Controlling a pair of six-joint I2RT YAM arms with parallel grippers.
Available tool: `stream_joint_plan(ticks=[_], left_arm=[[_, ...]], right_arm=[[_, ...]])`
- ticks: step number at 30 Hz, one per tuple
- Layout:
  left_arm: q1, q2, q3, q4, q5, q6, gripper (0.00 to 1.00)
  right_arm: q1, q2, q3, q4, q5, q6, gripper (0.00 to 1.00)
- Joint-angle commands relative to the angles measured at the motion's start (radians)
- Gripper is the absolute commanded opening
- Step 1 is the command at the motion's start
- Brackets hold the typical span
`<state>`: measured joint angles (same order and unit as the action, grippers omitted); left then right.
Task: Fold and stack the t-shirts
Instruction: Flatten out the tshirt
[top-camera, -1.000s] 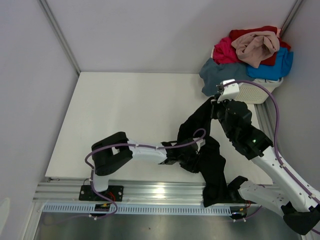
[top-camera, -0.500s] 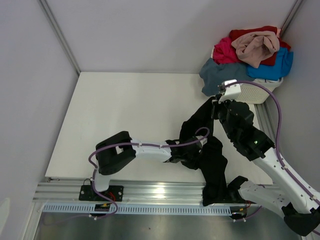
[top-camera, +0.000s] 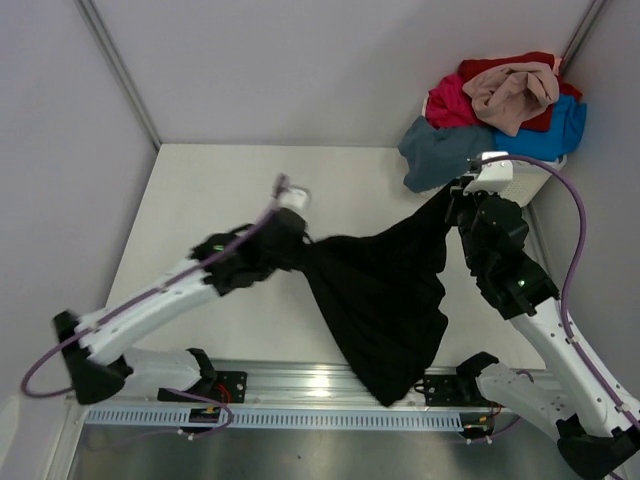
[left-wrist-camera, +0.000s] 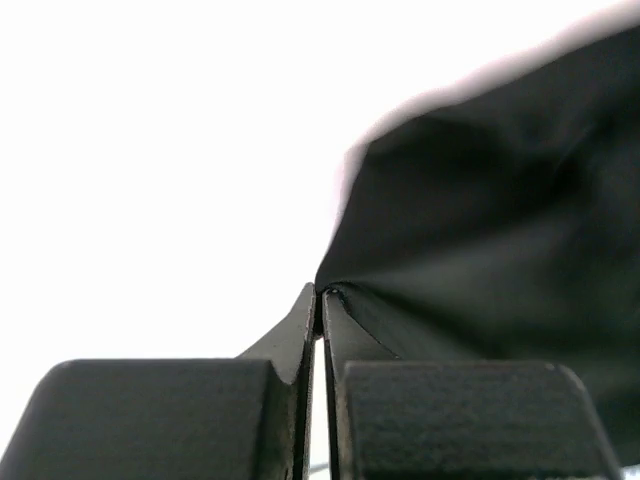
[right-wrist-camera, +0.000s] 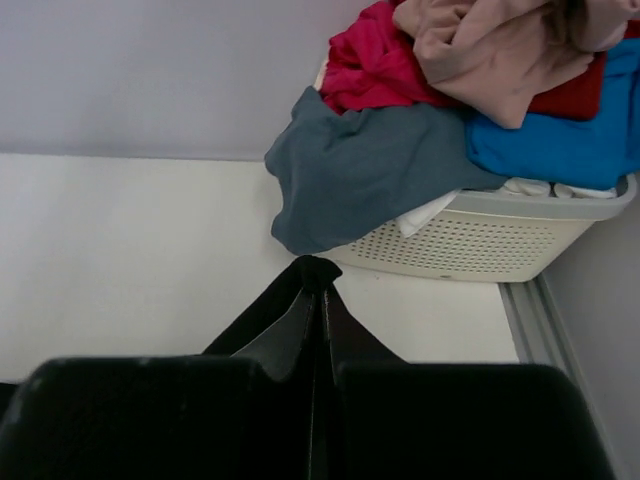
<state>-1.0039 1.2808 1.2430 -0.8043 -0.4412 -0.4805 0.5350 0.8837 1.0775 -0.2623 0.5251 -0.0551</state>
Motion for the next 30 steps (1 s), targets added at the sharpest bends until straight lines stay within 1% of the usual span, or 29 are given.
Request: stream_joint_plan(ticks=[1, 3, 6, 7, 12, 16, 20, 22, 23, 25, 30], left_arm=[[0.155, -0.219, 0.085, -0.185, -0.169, 0.124, 0.00], [0.221, -0.245, 0.119, -0.235, -0.224, 0.141, 0.01], [0.267, -0.287, 0.098, -0.249, -0.272, 0.171, 0.00], [0.277, -0.314, 0.090, -0.250, -0.266, 0.175, 0.01], [0.281, -0.417, 0.107, -0.193, -0.269, 0.233, 0.01], [0.281, -0.471, 0.162, -0.176, -0.332, 0.308, 0.01], [0.281, -0.560, 0.167, -0.113, -0.434, 0.382, 0.01], [0.281, -0.627, 0.156, -0.070, -0.484, 0.445, 0.01], [0.281, -0.644, 0.151, -0.040, -0.532, 0.465, 0.01], [0.281, -0.669, 0.154, -0.029, -0.568, 0.512, 0.01], [0.281, -0.670, 0.205, -0.090, -0.571, 0.490, 0.00]], right_arm=[[-0.039, -0.034, 0.039, 0.078, 0.023, -0.022, 0.00], [-0.050, -0.040, 0.047, 0.077, 0.006, -0.015, 0.00], [-0.056, -0.051, 0.053, 0.080, -0.004, -0.003, 0.00], [-0.056, -0.054, 0.053, 0.080, -0.004, 0.000, 0.00], [-0.056, -0.074, 0.081, 0.071, -0.019, 0.000, 0.00], [-0.056, -0.098, 0.168, 0.043, -0.048, -0.002, 0.00], [-0.058, -0.129, 0.245, 0.014, -0.057, -0.040, 0.00], [-0.056, -0.146, 0.262, 0.009, -0.039, -0.067, 0.00], [-0.056, -0.160, 0.271, 0.009, -0.016, -0.083, 0.00], [-0.056, -0.169, 0.282, -0.009, -0.010, -0.107, 0.00], [-0.056, -0.167, 0.335, -0.080, -0.189, -0.040, 0.00]])
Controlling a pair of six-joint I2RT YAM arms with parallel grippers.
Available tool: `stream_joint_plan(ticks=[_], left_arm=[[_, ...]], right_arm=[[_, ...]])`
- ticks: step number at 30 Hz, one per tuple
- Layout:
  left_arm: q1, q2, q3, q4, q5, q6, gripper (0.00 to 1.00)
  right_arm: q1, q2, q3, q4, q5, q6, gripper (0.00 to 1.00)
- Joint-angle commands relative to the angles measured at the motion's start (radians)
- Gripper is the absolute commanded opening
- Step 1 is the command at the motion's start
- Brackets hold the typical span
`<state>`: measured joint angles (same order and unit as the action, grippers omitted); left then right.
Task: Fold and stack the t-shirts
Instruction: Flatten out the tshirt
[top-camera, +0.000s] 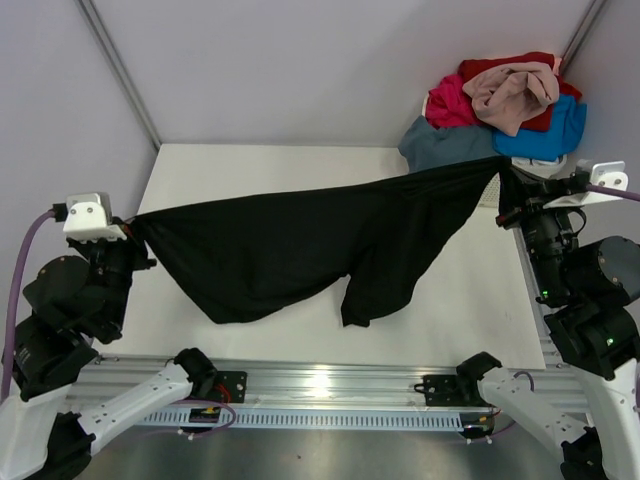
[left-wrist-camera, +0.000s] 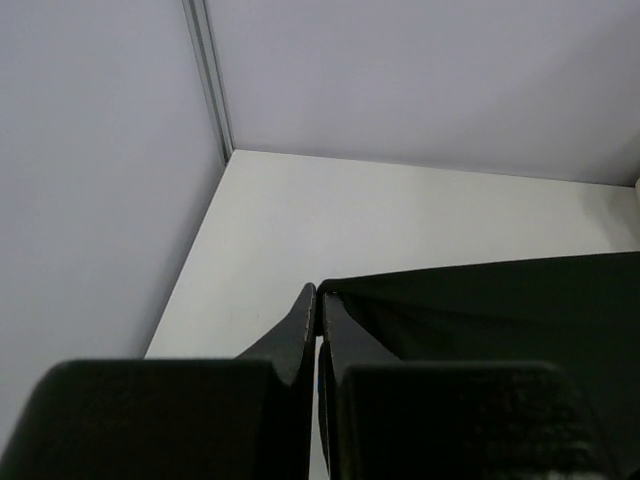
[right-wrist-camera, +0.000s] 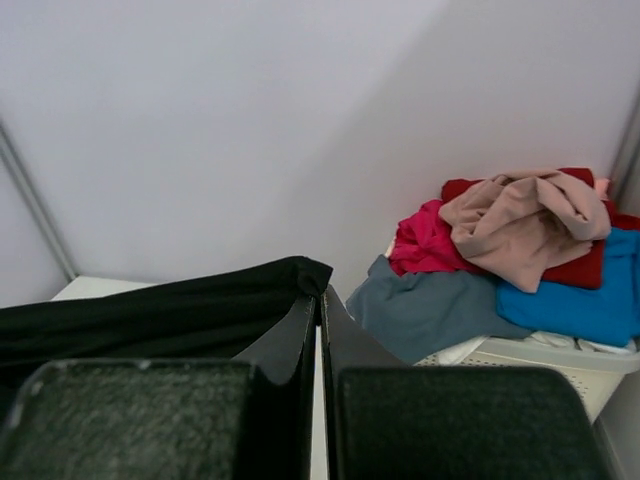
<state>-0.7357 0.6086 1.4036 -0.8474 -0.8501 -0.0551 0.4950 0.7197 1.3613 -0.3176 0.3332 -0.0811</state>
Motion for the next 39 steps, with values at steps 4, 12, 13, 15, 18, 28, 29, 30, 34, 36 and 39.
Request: stream_joint_plan(ticks=[4, 12, 13, 15, 18, 28, 29, 30, 34, 36, 39], left_arm=[[0.013, -0.032, 0.064, -0.024, -0.126, 0.063, 0.01], [0.025, 0.084, -0.175, 0.275, -0.142, 0.138, 0.01], [0.082, 0.121, -0.225, 0.315, -0.082, 0.098, 0.01], [0.181, 0.256, -0.244, 0.311, 0.035, -0.091, 0.01], [0.312, 0.518, -0.282, 0.334, 0.140, -0.212, 0.01], [0.323, 0.691, -0.150, 0.509, 0.151, -0.212, 0.01], [0.323, 0.654, -0.167, 0.568, 0.154, -0.146, 0.01], [0.323, 0.620, -0.184, 0.667, 0.163, -0.115, 0.01], [0.323, 0.517, -0.205, 0.792, 0.189, -0.011, 0.01], [0.323, 0.452, -0.239, 0.875, 0.218, 0.052, 0.01], [0.332, 0.381, -0.377, 1.005, 0.279, 0.113, 0.01]], right_arm=[[-0.016, -0.006, 0.085, -0.032, -0.051, 0.027, 0.00], [-0.029, 0.133, -0.080, 0.133, 0.041, -0.016, 0.00], [-0.051, 0.203, -0.124, 0.181, 0.044, -0.006, 0.00], [-0.090, 0.285, -0.159, 0.233, 0.024, 0.055, 0.00], [-0.189, 0.479, -0.165, 0.258, -0.020, 0.170, 0.00], [-0.190, 0.675, -0.100, 0.527, -0.181, 0.094, 0.00], [-0.185, 0.661, -0.091, 0.546, -0.203, 0.086, 0.00], [-0.181, 0.643, -0.044, 0.543, -0.233, 0.057, 0.00], [-0.176, 0.574, -0.004, 0.561, -0.313, 0.012, 0.00], [-0.168, 0.526, -0.028, 0.607, -0.322, -0.002, 0.00], [-0.148, 0.404, -0.143, 0.644, -0.359, -0.022, 0.00]])
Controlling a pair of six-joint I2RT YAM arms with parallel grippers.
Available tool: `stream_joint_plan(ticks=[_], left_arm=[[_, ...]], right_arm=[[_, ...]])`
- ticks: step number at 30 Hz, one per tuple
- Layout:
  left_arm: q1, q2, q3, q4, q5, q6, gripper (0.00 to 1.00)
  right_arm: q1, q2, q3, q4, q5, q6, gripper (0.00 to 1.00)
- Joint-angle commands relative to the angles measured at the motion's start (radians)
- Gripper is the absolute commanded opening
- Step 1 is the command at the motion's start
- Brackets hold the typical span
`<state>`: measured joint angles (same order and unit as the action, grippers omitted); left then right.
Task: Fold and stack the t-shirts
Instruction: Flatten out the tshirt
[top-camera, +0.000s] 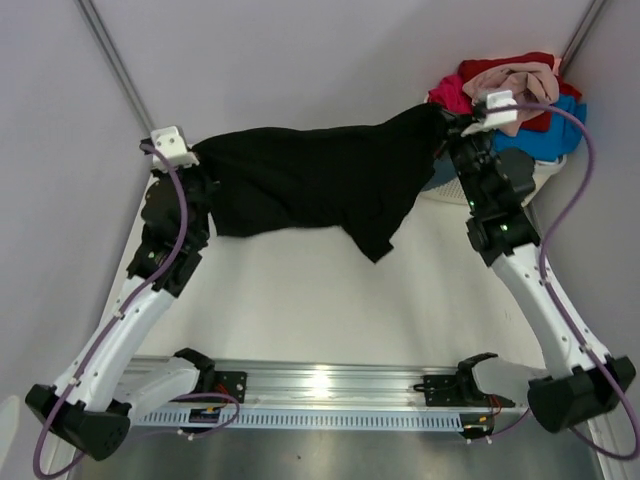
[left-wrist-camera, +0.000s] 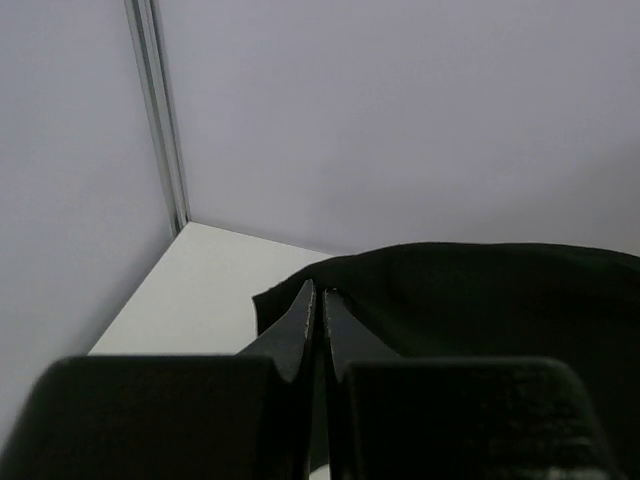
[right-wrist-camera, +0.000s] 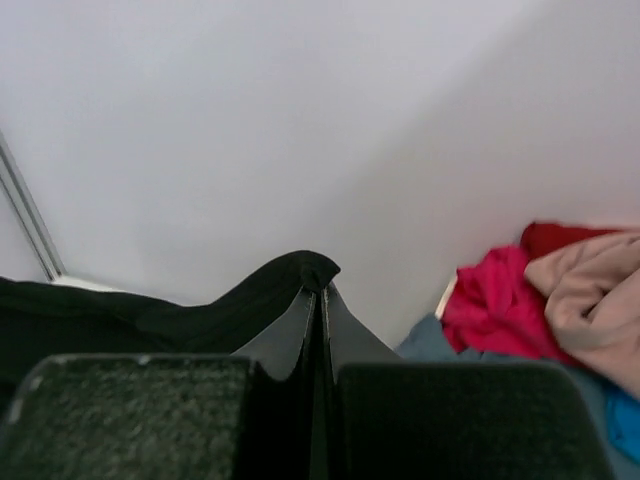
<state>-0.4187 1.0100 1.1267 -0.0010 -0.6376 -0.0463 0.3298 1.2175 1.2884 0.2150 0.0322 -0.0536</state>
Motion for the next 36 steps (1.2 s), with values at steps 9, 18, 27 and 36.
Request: stream_joint_plan(ticks=[9, 18, 27, 36], left_arm=[[-0.028, -0.085, -0.188, -0.522, 0.062, -0.412, 0.00], [-0.072, -0.347, 0.040, -1.167, 0.208, -0.549, 0.01], [-0.071, -0.337, 0.134, -1.288, 0.110, -0.523, 0.01], [0.063, 0.130, -0.033, -0.656, 0.194, -0.404, 0.01]], right_arm=[[0.092, -0.393, -0.383, -0.273, 0.041, 0.245, 0.00], [0.232, -0.644, -0.148, -0.726, 0.100, 0.246, 0.00], [0.230, -0.546, -0.041, -0.701, 0.144, 0.149, 0.00], [0.103, -0.209, -0.279, -0.116, 0.068, 0.153, 0.00]])
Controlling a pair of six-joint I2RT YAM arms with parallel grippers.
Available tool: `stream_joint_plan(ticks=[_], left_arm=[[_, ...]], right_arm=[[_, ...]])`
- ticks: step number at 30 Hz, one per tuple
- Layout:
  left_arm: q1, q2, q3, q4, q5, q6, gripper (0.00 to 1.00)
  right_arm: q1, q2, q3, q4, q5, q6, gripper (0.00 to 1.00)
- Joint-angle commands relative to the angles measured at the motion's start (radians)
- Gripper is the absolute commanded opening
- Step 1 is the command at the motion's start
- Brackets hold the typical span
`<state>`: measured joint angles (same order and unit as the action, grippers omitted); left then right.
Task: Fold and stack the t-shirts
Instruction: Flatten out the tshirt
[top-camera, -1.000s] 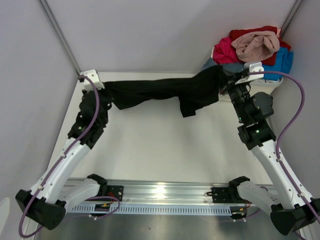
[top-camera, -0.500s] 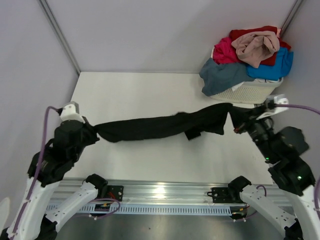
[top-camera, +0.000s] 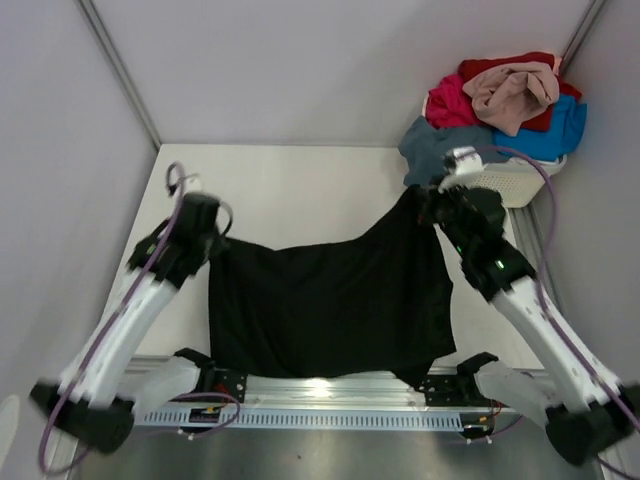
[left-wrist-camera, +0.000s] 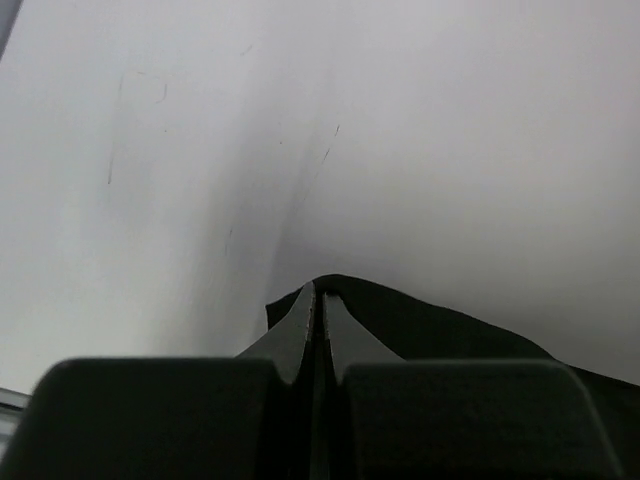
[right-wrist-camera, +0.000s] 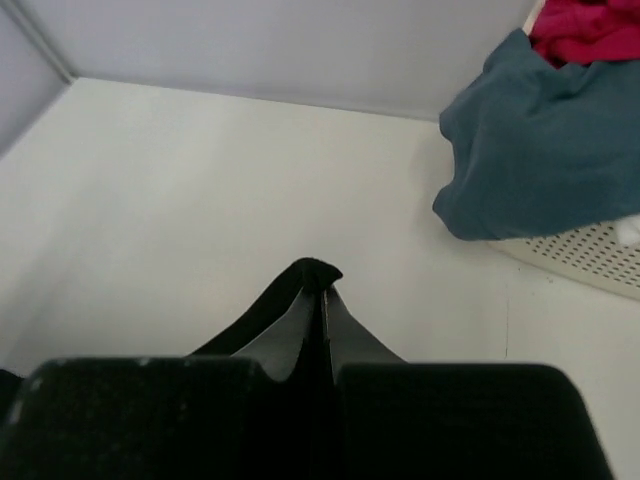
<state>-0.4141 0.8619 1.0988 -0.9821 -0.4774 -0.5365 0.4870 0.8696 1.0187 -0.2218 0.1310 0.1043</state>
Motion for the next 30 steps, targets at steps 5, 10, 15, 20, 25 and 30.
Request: stream_joint_plan(ticks=[5, 10, 15, 20, 25, 30], left_arm=[[0.171, 0.793, 0.755, 0.219, 0.072, 0.125, 0.01], [0.224, 0.765, 0.937, 0.383, 0.241, 0.239, 0.01], [0.222, 0.511, 0.587, 0.755, 0.364, 0.434, 0.01], [0.264, 0.396, 0.480, 0.832, 0.454, 0.445, 0.00], [0.253, 0.321, 0.319, 0.764, 0.456, 0.437, 0.01], [0.253, 0.036, -0.049, 0.562, 0.319, 0.157, 0.00]], right_arm=[[-0.182, 0.750, 0.585, 0.271, -0.208, 0.032, 0.00], [-0.218, 0.884, 0.954, 0.250, -0.283, 0.012, 0.00], [-0.171, 0.821, 1.008, 0.226, -0.335, -0.159, 0.00], [-0.120, 0.688, 0.853, 0.270, -0.309, -0.346, 0.00], [-0.123, 0.539, 0.561, 0.269, -0.261, -0.318, 0.00], [-0.110, 0.291, 0.032, 0.272, -0.133, 0.067, 0.00]])
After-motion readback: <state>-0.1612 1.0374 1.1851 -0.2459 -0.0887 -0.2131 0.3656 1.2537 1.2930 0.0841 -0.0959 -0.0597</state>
